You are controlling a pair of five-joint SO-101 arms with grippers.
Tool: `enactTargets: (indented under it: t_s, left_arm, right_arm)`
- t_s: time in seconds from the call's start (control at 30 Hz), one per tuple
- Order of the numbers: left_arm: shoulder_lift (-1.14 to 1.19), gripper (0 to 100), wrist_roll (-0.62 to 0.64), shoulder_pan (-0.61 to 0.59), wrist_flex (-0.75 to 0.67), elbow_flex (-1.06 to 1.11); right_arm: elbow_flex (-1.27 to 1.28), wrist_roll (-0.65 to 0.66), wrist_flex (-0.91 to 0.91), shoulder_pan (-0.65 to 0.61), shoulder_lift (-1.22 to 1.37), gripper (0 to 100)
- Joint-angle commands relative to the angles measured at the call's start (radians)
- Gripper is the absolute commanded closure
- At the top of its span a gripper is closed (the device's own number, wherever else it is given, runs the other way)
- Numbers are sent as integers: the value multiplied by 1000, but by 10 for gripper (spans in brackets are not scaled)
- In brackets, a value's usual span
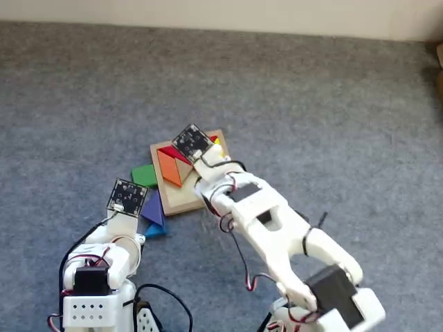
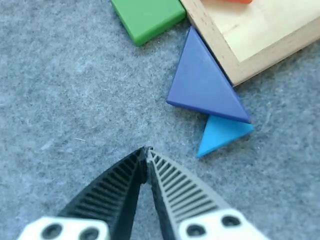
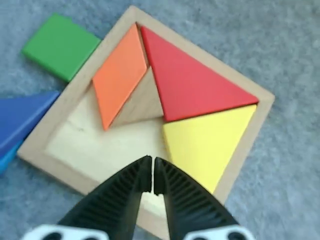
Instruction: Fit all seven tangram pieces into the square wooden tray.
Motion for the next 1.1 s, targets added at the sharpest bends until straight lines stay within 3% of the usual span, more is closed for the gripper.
enactTargets:
  t_s: [0.0,0.1,0.3,0.43,0.7,0.9,1.07]
  left_arm:
    - [-27,993,-6,19,2,19]
    - [-27,993,-6,19,2,19]
    - [-27,993,-6,19,2,19]
    - [-27,993,-6,19,2,19]
    - [-27,993,-6,19,2,19]
    - [-27,993,-6,19,2,19]
    - [-27,993,-6,19,2,19]
  right_arm:
    - [19,-11,5,70,-84,970]
    - [19,-20,7,128,-48,907]
    - [-96,-227,166,154,35,670]
    - [-220,-233,305,142,111,662]
    - [-378,-235,412,68,268,662]
    - [-461,-235,552,58,231,662]
    - [-464,-235,564,54,200,662]
